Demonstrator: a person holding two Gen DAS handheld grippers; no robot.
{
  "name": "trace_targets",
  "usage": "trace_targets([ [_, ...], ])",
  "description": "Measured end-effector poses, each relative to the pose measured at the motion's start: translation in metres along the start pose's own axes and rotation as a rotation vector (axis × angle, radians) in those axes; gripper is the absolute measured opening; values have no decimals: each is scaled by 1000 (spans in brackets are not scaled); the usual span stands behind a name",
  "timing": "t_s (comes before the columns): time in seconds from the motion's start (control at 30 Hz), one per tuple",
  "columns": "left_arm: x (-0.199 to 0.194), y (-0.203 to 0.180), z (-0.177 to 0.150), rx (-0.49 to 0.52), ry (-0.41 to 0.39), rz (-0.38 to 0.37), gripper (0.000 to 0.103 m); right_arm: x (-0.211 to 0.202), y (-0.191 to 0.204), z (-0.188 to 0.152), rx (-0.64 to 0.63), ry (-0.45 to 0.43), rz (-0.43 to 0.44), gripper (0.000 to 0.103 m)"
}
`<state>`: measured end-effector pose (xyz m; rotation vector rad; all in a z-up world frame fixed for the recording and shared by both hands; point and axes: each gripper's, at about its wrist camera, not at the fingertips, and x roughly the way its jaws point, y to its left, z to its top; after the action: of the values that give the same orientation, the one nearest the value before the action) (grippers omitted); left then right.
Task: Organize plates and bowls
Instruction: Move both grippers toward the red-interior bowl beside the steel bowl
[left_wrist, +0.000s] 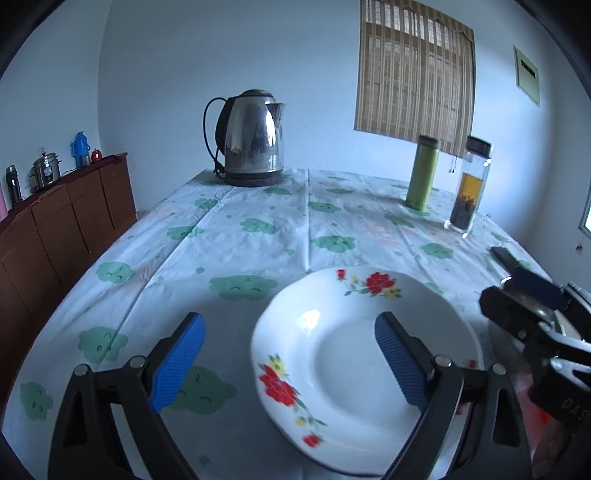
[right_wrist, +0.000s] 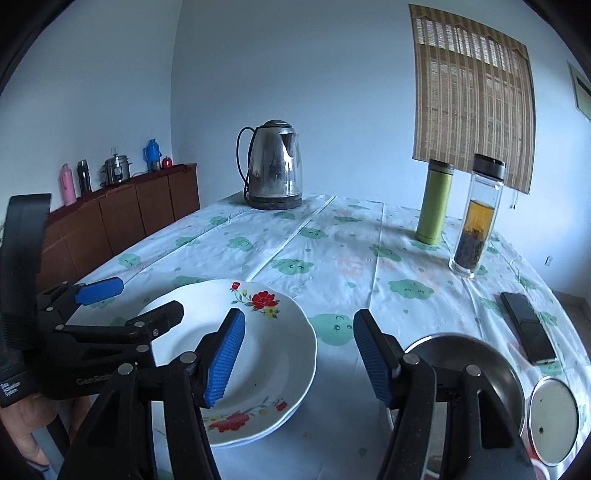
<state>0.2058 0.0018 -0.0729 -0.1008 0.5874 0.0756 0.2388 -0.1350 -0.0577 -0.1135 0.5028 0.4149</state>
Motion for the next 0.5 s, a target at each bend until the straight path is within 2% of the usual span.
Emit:
trace_targets([
  [0.1,-7,-12,-3,17,-3,-17,95,-11,-2,-3,31,-15,32,63],
  [0.23,-17,-32,-7,57,-13,-56,95,-39,-1,-7,27,-60,33,63],
  [0.5,-33,-77,-9,129,-17,-179,95,-104,-21,-17,62,-120,19,63],
])
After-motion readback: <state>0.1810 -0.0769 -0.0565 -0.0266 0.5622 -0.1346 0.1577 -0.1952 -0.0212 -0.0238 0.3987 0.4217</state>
